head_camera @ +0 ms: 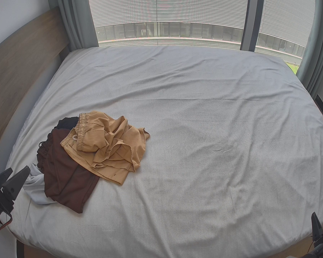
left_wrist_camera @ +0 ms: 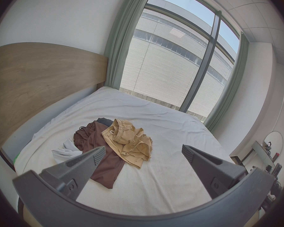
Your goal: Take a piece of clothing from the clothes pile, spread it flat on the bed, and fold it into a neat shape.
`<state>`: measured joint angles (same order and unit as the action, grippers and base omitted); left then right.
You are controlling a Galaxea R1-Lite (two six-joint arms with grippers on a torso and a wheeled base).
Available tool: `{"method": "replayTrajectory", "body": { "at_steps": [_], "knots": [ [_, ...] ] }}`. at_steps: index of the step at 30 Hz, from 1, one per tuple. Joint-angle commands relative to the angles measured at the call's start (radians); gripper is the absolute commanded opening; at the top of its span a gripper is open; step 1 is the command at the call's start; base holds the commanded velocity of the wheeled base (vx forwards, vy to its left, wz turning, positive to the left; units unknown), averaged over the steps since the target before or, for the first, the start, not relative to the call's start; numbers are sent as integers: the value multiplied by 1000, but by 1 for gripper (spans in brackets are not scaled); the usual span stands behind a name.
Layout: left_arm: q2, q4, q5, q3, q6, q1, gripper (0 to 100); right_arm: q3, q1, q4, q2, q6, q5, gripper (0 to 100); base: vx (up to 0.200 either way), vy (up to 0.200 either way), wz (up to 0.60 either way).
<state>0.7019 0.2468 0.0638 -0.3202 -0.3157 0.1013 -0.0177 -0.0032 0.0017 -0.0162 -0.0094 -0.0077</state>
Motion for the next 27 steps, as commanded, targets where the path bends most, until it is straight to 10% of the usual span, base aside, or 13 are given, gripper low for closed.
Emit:
{"method": "replayTrajectory", "body": {
  "at_steps": [1,27],
  "knots": [
    [103,6,4,-36,-2,0,100,16,0,0,16,0,0,100,0,0,0],
    [623,310,225,-112,-36,-196,100,16,2,-2,16,-3,0,100,0,0,0]
  ]
}}
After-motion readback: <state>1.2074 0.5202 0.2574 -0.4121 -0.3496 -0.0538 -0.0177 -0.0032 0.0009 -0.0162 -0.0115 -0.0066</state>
